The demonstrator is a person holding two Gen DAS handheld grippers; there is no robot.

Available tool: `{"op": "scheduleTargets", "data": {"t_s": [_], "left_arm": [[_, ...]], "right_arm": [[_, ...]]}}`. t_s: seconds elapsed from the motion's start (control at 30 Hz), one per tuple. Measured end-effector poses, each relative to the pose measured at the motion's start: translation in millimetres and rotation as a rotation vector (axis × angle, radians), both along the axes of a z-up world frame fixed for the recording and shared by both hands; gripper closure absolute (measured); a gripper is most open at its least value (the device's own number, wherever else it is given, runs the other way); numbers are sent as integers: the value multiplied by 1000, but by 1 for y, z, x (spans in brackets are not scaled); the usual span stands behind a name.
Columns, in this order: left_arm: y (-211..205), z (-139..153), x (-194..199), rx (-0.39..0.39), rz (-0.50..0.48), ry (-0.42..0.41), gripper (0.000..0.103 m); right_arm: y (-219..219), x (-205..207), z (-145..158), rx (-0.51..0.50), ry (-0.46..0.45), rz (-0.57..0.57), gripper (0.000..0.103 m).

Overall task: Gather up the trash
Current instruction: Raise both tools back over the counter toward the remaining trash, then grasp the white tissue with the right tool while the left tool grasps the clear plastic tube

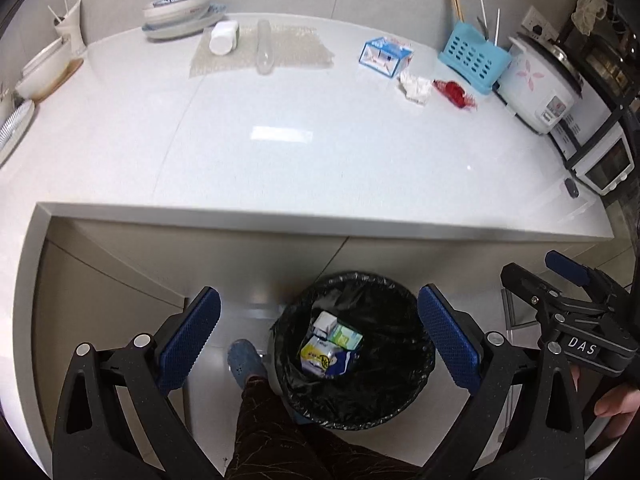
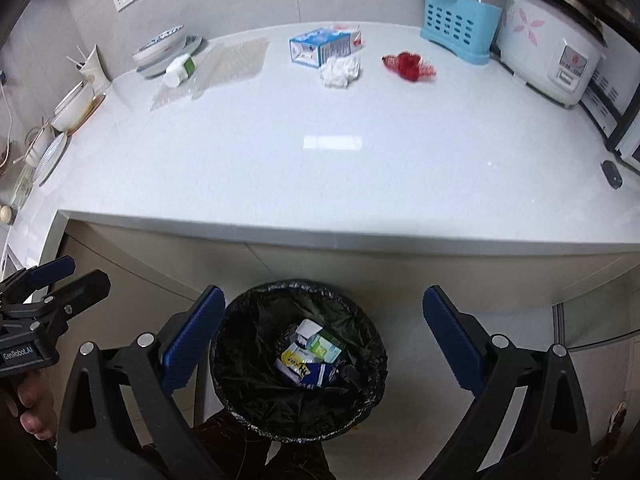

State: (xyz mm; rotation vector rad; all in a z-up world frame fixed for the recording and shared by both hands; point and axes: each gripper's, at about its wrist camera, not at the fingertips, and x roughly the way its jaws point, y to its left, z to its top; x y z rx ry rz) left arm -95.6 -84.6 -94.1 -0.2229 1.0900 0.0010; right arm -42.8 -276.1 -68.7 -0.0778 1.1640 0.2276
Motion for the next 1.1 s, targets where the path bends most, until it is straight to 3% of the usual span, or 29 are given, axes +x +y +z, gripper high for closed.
{"op": "scheduleTargets", "data": {"t_s": [0.43,1.1], "left_arm": [[36,44,68,17,-2,-54,6],[91,35,183,35,34,0,7]], "right_arm": [[11,61,30,-7,-60,-65,8],[28,154,19,-53,-21,-106,9]]}}
